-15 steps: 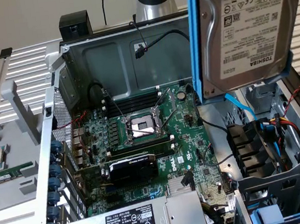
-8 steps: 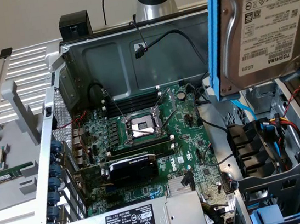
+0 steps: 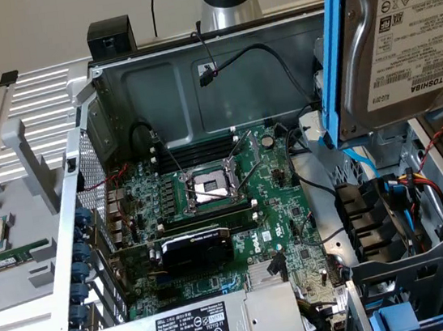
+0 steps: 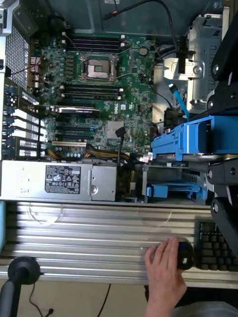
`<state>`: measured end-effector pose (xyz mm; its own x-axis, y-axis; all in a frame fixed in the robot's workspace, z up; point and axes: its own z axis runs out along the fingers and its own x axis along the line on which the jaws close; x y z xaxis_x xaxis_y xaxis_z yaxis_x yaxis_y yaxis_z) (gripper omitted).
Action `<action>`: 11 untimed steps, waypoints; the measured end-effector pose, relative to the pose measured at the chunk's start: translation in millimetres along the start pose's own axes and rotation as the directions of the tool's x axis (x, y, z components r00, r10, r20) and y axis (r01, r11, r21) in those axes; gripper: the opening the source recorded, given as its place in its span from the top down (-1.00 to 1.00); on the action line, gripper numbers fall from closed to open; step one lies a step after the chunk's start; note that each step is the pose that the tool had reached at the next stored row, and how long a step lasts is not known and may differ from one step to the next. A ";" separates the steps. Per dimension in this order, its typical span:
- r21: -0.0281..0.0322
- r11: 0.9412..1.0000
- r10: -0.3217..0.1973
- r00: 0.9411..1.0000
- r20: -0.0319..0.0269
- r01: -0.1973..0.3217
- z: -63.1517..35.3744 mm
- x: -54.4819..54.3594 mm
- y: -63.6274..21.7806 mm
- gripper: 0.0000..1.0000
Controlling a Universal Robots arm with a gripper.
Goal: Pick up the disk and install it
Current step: 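Insert the disk into the insertion slot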
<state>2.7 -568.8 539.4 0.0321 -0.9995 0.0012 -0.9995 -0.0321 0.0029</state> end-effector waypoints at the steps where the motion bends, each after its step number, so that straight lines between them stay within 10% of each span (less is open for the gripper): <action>1: 0.000 1.000 0.000 1.000 0.000 0.000 0.0 0.0 0.0 0.25; 11: 0.000 1.000 0.000 1.000 0.000 0.000 0.0 1.4 -0.3 0.25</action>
<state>3.0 -570.1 539.4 0.0317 -0.9995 0.0012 -0.9995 -0.0317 0.0029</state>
